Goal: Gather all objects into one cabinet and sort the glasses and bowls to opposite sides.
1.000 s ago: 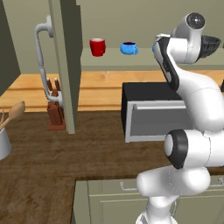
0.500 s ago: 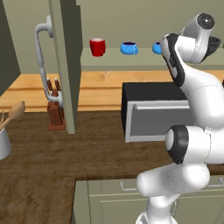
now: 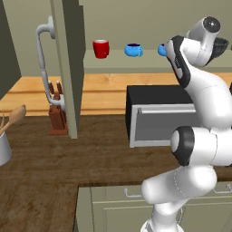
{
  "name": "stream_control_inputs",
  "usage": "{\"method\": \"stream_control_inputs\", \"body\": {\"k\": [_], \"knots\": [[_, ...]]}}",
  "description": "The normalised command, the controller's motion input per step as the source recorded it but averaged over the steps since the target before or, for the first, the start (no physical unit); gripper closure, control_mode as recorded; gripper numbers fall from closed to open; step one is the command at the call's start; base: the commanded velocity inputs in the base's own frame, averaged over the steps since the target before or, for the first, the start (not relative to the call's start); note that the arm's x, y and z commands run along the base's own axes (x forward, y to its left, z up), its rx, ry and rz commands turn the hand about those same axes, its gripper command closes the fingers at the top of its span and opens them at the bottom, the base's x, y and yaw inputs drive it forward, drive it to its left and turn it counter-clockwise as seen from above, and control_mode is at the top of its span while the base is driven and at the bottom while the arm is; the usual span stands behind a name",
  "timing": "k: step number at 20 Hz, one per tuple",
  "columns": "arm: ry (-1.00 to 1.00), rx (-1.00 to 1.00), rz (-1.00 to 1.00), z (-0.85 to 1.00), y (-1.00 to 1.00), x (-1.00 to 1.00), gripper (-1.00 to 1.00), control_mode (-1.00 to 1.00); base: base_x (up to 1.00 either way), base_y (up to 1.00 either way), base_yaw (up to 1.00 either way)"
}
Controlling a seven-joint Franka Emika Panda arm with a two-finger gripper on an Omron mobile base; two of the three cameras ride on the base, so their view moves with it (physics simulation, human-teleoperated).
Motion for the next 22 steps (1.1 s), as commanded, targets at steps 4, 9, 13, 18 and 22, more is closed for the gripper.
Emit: {"method": "stream_control_inputs", "body": {"k": [4, 9, 13, 18, 22], "knots": [[0.00, -0.05, 0.05, 0.00, 0.00, 0.27, -1.00, -1.00, 0.00, 0.00, 0.00], [0.00, -0.02, 0.03, -0.06, 0.00, 0.18, -1.00, -1.00, 0.00, 0.00, 0.00], [0.00, -0.02, 0.00, -0.07, 0.03, 0.23, -1.00, -1.00, 0.00, 0.00, 0.00], [0.00, -0.02, 0.00, -0.10, 0.25, 0.23, -1.00, -1.00, 0.00, 0.00, 0.00], [0.00, -0.02, -0.01, 0.00, 0.06, 0.14, -1.00, -1.00, 0.00, 0.00, 0.00]]}}
